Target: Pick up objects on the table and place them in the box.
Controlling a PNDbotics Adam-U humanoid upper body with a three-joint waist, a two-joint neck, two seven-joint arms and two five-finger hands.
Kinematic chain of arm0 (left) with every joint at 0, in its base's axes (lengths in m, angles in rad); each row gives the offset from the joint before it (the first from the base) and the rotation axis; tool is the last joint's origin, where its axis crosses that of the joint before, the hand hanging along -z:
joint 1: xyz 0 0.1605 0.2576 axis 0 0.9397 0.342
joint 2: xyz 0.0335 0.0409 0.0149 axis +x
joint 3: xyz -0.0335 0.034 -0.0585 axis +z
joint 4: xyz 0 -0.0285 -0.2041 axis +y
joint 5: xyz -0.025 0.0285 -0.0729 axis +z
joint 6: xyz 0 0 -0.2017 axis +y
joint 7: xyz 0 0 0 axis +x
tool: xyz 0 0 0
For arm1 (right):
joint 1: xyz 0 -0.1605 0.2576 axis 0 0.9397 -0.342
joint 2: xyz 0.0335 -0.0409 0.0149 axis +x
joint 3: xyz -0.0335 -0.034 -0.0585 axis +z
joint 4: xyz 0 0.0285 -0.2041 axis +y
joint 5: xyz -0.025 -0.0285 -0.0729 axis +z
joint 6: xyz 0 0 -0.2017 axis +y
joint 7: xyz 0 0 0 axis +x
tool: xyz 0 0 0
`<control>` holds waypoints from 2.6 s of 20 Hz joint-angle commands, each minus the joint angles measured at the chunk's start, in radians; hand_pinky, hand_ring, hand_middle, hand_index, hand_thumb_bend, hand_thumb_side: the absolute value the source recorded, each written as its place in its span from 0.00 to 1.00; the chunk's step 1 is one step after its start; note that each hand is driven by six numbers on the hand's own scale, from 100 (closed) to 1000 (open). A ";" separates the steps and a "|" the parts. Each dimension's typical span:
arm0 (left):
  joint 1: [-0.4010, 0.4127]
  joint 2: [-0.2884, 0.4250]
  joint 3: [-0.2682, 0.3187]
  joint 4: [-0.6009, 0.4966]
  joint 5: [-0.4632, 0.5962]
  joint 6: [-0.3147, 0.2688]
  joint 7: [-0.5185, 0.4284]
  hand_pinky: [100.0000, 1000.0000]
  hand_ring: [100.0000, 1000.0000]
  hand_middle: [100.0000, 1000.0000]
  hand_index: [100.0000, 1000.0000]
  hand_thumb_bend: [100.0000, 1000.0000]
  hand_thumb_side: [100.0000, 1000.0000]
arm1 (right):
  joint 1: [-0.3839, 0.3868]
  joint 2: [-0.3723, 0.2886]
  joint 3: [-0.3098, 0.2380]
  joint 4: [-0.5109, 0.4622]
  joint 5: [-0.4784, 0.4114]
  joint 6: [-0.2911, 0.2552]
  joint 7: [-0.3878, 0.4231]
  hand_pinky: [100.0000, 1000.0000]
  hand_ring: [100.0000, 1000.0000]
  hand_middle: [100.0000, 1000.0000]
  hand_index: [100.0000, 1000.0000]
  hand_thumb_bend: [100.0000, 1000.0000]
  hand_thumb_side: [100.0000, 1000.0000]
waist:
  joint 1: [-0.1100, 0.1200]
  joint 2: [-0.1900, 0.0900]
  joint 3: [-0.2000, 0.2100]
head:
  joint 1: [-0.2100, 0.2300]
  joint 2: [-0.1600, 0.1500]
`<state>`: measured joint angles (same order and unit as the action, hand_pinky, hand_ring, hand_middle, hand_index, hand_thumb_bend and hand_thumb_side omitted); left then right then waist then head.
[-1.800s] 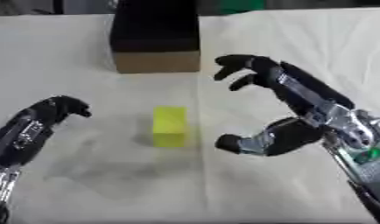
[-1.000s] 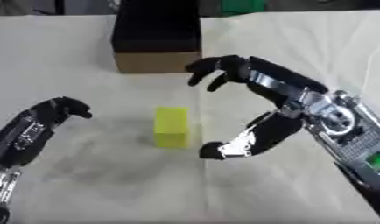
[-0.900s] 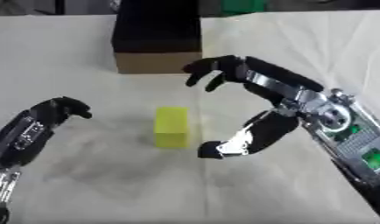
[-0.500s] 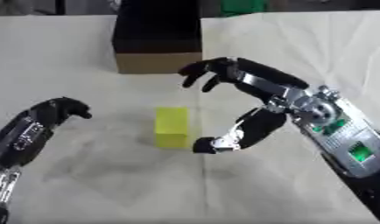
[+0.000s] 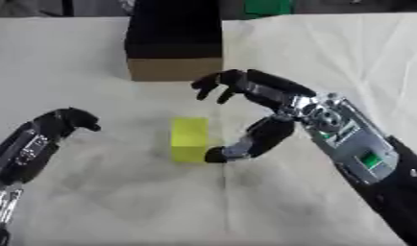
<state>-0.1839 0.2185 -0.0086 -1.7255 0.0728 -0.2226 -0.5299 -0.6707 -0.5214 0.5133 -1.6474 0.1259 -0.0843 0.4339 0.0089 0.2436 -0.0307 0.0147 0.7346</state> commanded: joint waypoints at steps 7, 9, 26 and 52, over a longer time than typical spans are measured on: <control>-0.007 0.007 -0.004 -0.012 0.002 -0.001 -0.005 0.94 0.70 0.67 0.77 0.06 0.81 | -0.040 0.038 0.014 0.075 0.058 -0.037 0.007 0.74 1.00 0.74 0.92 0.58 0.32 | -0.003 -0.014 0.006 | -0.004 -0.003; -0.008 0.006 -0.004 -0.012 0.002 -0.001 -0.006 0.94 0.70 0.67 0.77 0.06 0.81 | -0.044 0.046 0.017 0.089 0.069 -0.042 0.007 0.74 1.00 0.74 0.92 0.58 0.33 | -0.003 -0.013 0.008 | -0.005 -0.003; -0.011 0.006 -0.005 -0.013 0.005 0.000 -0.008 0.94 0.70 0.67 0.77 0.06 0.81 | -0.051 0.092 0.022 0.184 0.246 -0.093 -0.059 0.72 0.94 0.69 0.88 0.65 0.32 | -0.005 -0.014 0.016 | -0.007 -0.006; -0.010 0.002 -0.007 -0.010 0.003 0.003 -0.011 0.94 0.69 0.67 0.77 0.06 0.82 | -0.045 0.143 0.036 0.234 0.406 -0.123 -0.221 0.65 0.80 0.41 0.63 0.60 0.31 | -0.009 -0.012 0.021 | -0.012 -0.004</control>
<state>-0.1853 0.2185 -0.0146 -1.7249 0.0735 -0.2179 -0.5373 -0.7035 -0.3738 0.5551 -1.4134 0.5220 -0.2083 0.2238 -0.0020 0.2458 -0.0118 0.0058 0.7345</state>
